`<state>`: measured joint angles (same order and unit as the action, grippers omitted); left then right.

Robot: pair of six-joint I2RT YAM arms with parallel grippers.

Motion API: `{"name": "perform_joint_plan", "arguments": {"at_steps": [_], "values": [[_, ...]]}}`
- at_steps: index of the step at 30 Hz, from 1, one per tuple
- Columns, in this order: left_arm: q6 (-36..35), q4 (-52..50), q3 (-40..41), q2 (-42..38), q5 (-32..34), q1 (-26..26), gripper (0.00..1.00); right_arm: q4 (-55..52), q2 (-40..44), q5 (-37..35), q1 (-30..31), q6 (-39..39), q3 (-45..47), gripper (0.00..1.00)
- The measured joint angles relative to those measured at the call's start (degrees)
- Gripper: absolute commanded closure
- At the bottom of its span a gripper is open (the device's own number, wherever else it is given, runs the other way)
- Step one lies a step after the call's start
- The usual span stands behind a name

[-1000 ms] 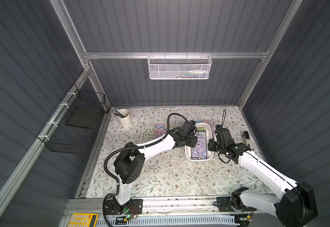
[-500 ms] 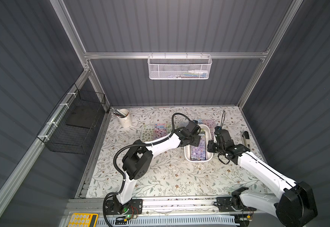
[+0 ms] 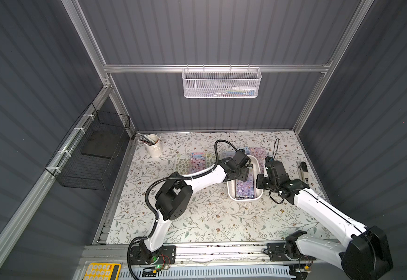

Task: Take the stickers out of the storage box
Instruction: Pick up the sticker from the storage box.

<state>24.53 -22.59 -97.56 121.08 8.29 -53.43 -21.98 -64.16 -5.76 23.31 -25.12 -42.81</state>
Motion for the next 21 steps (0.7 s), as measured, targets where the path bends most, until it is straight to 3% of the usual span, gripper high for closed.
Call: {"name": "perform_joint_plan", "arguments": {"at_steps": [21], "values": [[2.32, -2.27, -1.51, 0.33, 2.27, -1.03, 0.34, 1.97, 2.84, 0.87, 0.11, -0.96, 3.08, 0.93]]}}
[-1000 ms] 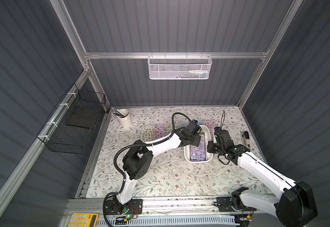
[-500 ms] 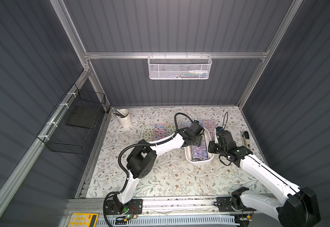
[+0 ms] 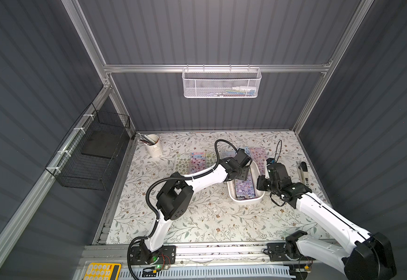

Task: Take the stickers out of the storage box
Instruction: Pick up the sticker from the storage box.

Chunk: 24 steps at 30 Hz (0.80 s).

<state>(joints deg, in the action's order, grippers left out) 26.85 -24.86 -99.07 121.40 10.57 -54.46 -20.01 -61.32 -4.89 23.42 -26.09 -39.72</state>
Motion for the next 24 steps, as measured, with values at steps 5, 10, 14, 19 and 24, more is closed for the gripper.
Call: {"name": "perform_joint_plan", "arguments": {"at_steps": [5, 10, 14, 19, 24], "values": [[0.50, -0.63, 0.26, -0.79, 0.96, -1.38, 0.35, 1.01, 1.79, 0.42, 0.57, -1.44, 2.82, 0.93], [1.31, -0.79, 3.19, -4.42, 2.14, -4.35, 0.36, 1.77, 5.66, 0.31, 1.73, -3.96, 7.21, 0.92], [2.16, -0.81, 6.29, -7.17, 3.19, -5.99, 0.36, 1.77, 7.45, -0.13, 3.13, -5.90, 10.25, 0.88], [3.28, -0.17, 10.25, -8.68, 3.91, -7.02, 0.36, 1.64, 7.45, -0.04, 3.91, -8.33, 13.27, 0.81], [4.07, 0.50, 13.05, -9.16, 4.55, -7.02, 0.36, 2.16, 6.14, 0.42, 4.07, -9.77, 13.38, 0.70]]}}
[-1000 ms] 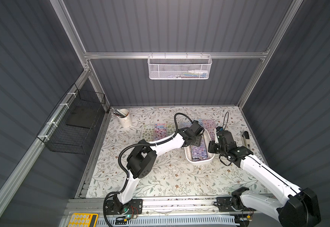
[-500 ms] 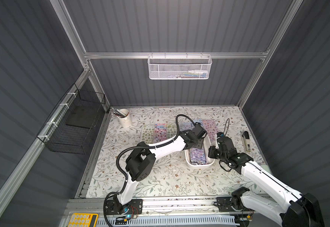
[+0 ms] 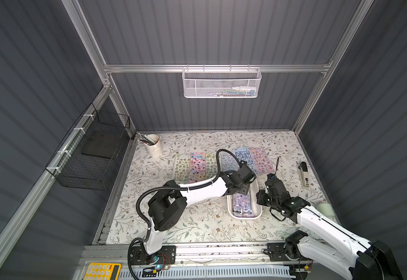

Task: Take the stickers out of the storage box
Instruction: Pick up the sticker from the storage box.

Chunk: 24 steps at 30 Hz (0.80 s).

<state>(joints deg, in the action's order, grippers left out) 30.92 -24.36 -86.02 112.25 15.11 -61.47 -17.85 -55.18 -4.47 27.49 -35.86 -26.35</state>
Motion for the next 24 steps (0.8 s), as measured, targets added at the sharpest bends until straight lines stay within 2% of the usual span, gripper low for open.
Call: {"name": "perform_joint_plan", "arguments": {"at_steps": [3, 7, 17, 24], "values": [[0.42, 0.00, 1.14, -0.85, 0.20, 0.00, 0.36, -0.22, -0.94, 0.20, 0.04, -0.20, -0.13, 0.62], [0.83, 0.04, 1.75, -2.69, 0.76, -0.07, 0.37, -2.27, -3.23, 0.17, 0.04, 0.46, -2.47, 0.59], [1.29, 0.37, 2.80, -3.93, 1.64, -0.37, 0.37, -6.21, -12.41, 0.90, -0.02, 3.65, -8.72, 0.72], [1.31, 0.37, 3.21, -3.93, 1.64, -0.37, 0.37, -7.82, -17.46, 1.62, -0.07, 5.81, -11.63, 0.87]]}}
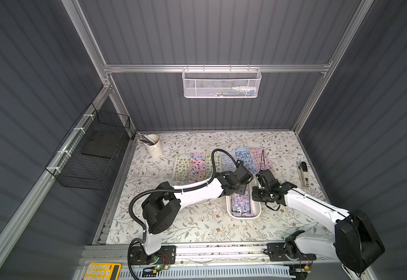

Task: Take the stickers out of the storage box
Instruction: Pick up the sticker from the storage box.

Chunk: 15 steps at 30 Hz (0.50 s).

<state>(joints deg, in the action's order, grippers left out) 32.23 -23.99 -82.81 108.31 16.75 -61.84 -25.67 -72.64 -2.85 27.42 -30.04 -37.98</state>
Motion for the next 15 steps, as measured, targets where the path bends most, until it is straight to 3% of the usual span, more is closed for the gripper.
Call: {"name": "perform_joint_plan", "arguments": {"at_steps": [8, 15], "values": [[0.24, 0.00, 0.07, 0.00, 0.02, 0.00, 0.37, -0.37, -0.61, 0.02, 0.00, 0.44, -0.48, 1.00], [0.44, 0.00, 0.07, -1.18, 0.22, -0.35, 0.38, -1.68, 7.74, -3.65, 0.00, 0.20, -0.42, 1.00]]}}
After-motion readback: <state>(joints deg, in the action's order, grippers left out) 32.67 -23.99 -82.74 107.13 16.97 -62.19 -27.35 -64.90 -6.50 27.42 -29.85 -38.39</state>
